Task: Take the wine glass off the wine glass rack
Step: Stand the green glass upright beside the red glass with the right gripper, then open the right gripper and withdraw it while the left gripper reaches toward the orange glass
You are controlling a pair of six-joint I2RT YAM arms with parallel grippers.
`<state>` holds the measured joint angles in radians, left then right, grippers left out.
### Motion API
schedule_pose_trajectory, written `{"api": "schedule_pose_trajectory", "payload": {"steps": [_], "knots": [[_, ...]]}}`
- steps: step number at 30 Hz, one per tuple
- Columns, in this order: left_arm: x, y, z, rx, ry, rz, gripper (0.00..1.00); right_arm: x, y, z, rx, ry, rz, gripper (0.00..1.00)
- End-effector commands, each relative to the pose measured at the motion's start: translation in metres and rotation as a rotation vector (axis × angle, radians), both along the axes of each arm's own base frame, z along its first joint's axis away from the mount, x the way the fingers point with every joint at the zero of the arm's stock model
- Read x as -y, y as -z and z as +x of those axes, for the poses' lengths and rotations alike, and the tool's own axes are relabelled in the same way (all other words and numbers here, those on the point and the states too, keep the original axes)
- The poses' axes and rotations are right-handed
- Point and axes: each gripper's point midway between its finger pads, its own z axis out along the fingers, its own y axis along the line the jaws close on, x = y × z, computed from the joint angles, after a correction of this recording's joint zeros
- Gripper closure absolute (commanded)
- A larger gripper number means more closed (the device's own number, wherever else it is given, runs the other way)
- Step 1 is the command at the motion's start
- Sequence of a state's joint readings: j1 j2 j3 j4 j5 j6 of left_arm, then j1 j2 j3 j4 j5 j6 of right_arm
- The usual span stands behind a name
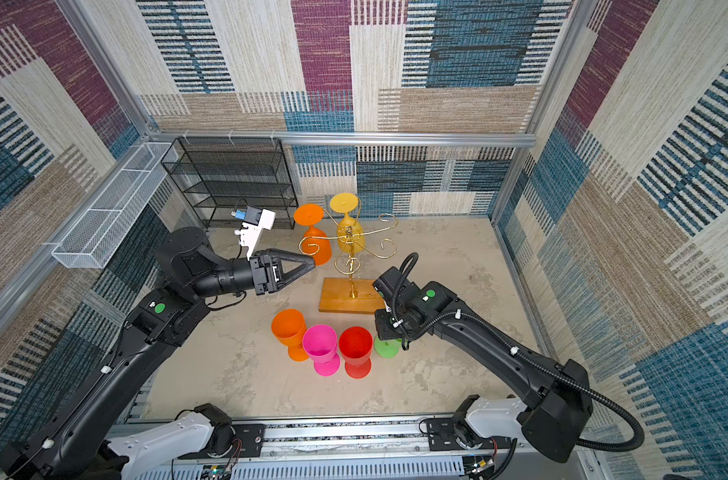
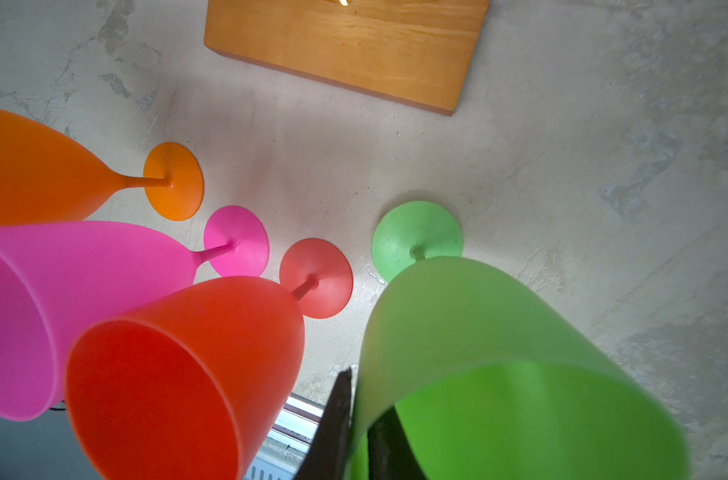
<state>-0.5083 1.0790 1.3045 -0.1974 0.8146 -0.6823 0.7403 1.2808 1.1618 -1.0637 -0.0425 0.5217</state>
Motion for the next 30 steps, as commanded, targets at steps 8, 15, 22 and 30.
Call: {"api": "schedule_pose_trajectory", "payload": {"steps": [8, 15, 22, 30], "knots": [[-0.001, -0.004, -0.002, 0.01, 0.005, -0.019, 0.52, -0.01, -0.015, 0.01, 0.056, -0.008, 0.048, 0.76], [-0.002, -0.003, -0.001, 0.007, -0.003, -0.016, 0.51, -0.012, -0.022, 0.006, 0.061, -0.011, 0.081, 0.68], [-0.005, -0.004, 0.001, 0.01, -0.028, -0.005, 0.51, -0.019, -0.047, 0.002, 0.107, -0.009, 0.198, 0.65], [-0.033, -0.005, 0.024, -0.004, -0.197, 0.017, 0.51, -0.002, -0.082, 0.001, 0.225, 0.065, 0.268, 0.57]]}}
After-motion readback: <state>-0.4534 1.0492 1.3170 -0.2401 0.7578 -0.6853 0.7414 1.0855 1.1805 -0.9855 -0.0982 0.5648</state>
